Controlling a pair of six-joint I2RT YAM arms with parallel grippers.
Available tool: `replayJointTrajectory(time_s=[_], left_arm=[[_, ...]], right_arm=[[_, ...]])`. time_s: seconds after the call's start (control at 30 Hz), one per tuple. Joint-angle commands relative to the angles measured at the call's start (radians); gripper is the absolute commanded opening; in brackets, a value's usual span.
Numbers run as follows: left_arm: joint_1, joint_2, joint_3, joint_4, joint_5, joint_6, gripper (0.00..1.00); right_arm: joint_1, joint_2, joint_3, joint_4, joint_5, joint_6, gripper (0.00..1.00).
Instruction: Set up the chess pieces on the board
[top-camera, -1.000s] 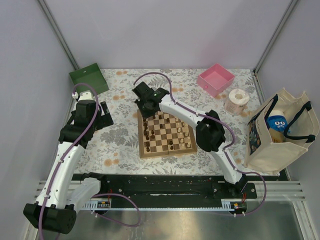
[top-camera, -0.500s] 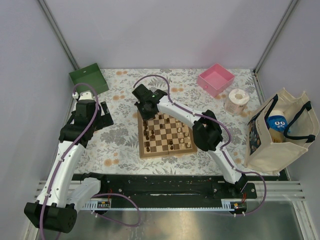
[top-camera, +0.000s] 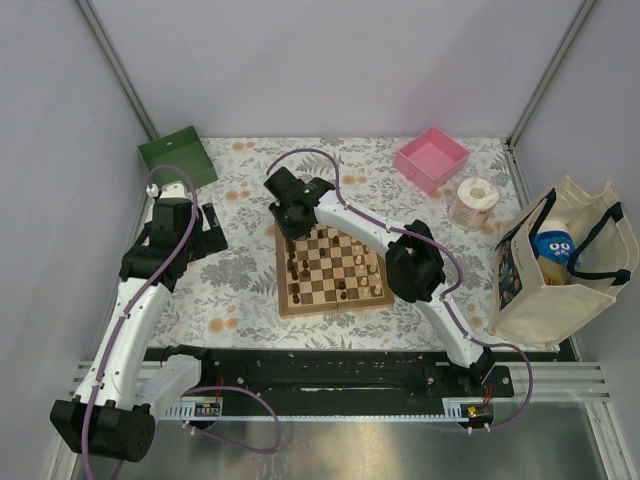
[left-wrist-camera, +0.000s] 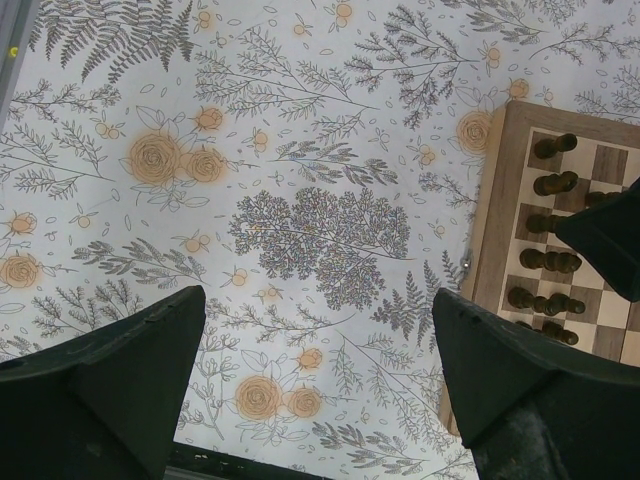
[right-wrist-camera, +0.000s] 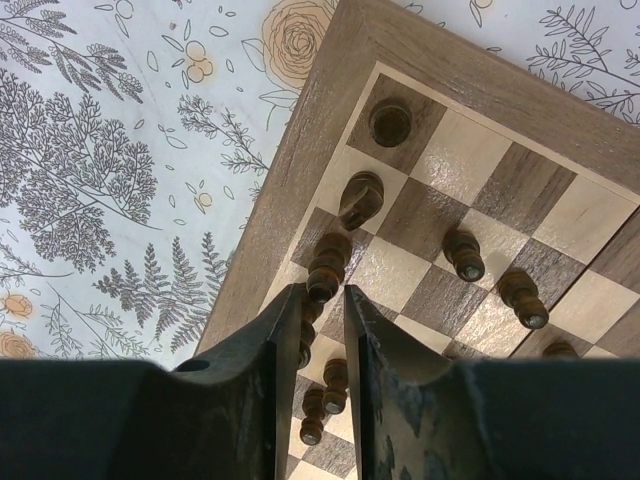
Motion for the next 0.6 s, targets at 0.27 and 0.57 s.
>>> replayJointTrajectory(time_s=[0.27, 0.57], left_arm=[[0.010, -0.006, -0.003, 0.039, 0.011, 0.000, 0.99], [0.009, -0.019, -0.009, 0.038, 0.002, -0.003, 0.99]], right_arm=[[0.008, -0.135, 0.039, -0.015, 0.009, -0.038, 0.42], [0.007, -0.249, -0.034, -0.006, 0.105, -0.067, 0.47]])
